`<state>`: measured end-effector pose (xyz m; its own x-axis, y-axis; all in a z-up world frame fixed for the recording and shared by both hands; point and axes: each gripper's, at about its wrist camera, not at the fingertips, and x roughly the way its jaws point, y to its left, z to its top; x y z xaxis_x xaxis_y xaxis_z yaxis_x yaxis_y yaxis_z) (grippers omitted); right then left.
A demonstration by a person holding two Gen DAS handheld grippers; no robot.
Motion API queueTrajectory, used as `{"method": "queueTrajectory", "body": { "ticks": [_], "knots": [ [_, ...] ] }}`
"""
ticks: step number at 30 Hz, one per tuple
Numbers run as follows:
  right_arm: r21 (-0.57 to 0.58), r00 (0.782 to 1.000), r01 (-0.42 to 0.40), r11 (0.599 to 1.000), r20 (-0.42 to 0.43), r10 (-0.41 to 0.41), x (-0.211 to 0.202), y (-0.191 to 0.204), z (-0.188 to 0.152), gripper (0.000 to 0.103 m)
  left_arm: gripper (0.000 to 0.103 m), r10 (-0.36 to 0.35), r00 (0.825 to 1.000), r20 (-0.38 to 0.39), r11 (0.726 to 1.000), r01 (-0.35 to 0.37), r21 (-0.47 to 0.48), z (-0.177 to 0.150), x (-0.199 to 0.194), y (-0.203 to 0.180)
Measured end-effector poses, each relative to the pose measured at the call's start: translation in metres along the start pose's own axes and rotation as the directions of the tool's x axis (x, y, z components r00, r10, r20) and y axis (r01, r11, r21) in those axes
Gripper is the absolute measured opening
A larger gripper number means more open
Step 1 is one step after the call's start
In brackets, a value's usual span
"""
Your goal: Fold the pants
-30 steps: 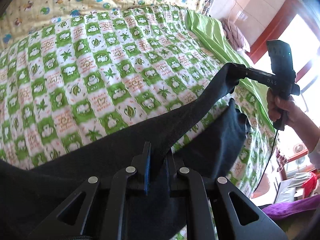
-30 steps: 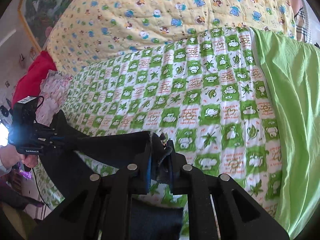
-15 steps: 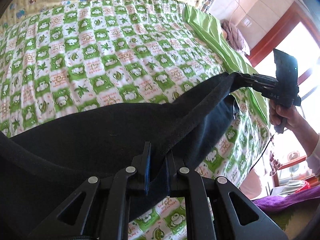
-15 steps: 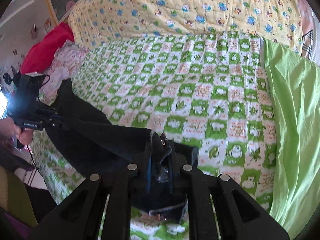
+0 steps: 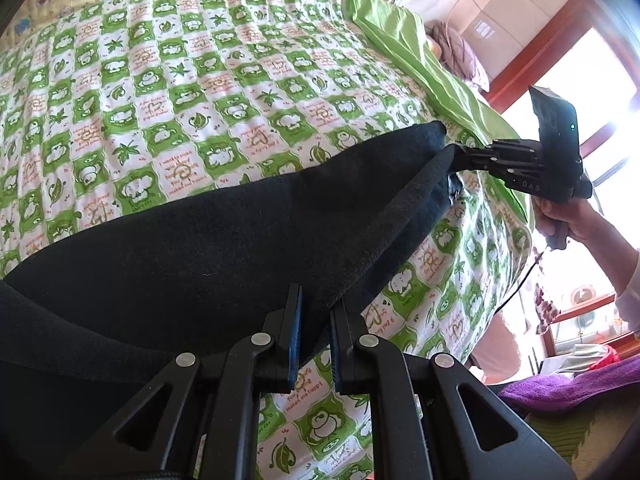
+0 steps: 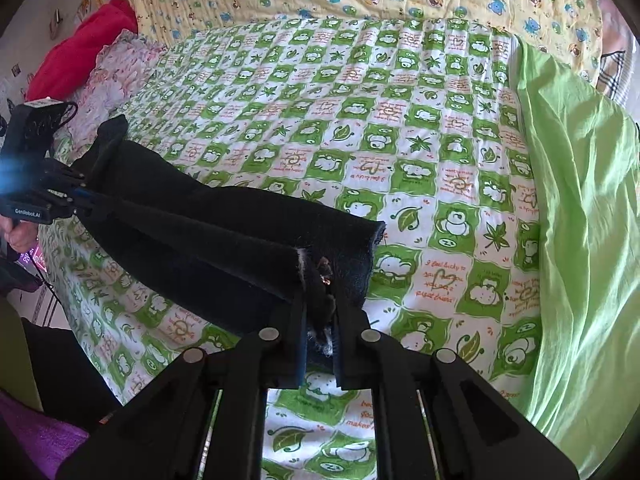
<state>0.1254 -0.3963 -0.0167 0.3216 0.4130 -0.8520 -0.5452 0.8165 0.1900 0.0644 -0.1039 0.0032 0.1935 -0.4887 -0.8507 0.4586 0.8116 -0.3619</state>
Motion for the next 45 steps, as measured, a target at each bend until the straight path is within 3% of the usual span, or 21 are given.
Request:
{"method": "queueTrajectory", "body": {
  "ticks": [5,8,9,10,12,18,24,29,35,45],
  "knots": [
    [0.01,0.996,-0.004,1.0,-0.095,0.005,0.023,0.006,-0.015,0.011,0.013,-0.01,0.998,-0.057,1.0,0.009,-0.027,-0.01,0.022,0.01],
    [0.06,0.995,-0.023,0.998,-0.094,0.029,0.021,0.004,-0.016,0.017,0.023,-0.022,0.995,-0.093,0.998,0.016,-0.061,-0.02,0.033,0.016],
    [0.081,0.994,-0.041,0.996,-0.098,0.049,0.019,0.004,-0.015,0.031,0.028,-0.03,0.995,-0.095,0.997,0.023,-0.069,-0.022,0.034,0.017],
    [0.091,0.993,-0.051,0.994,-0.1,0.061,0.017,0.005,-0.014,0.051,0.033,-0.039,0.995,-0.096,0.997,0.031,-0.077,-0.024,0.035,0.017],
    [0.08,0.995,-0.045,0.996,-0.089,0.052,0.008,0.011,-0.011,0.068,0.034,-0.052,0.994,-0.093,0.995,0.044,-0.089,-0.028,0.033,0.019],
    [0.065,0.997,-0.074,0.995,0.014,0.074,-0.022,0.037,0.007,0.068,0.037,-0.04,0.998,-0.055,0.992,0.033,-0.123,-0.032,0.011,0.03],
    [0.067,0.977,-0.205,0.976,0.073,0.2,-0.007,0.079,0.04,0.068,0.044,0.01,0.999,0.035,0.976,-0.002,-0.217,-0.037,-0.034,0.061],
    [0.02,0.954,-0.299,0.954,0.044,0.298,0.027,0.128,0.066,0.069,0.044,0.09,0.991,0.095,0.95,-0.057,-0.307,-0.045,-0.073,0.103],
    [-0.027,0.921,-0.391,0.92,-0.006,0.391,0.063,0.183,0.088,0.069,0.044,0.18,0.972,0.149,0.893,-0.098,-0.439,-0.064,-0.12,0.162],
    [-0.04,0.878,-0.478,0.877,-0.045,0.477,0.11,0.242,0.127,0.068,0.044,0.27,0.945,0.184,0.836,-0.135,-0.532,-0.086,-0.177,0.238]
  ]
}}
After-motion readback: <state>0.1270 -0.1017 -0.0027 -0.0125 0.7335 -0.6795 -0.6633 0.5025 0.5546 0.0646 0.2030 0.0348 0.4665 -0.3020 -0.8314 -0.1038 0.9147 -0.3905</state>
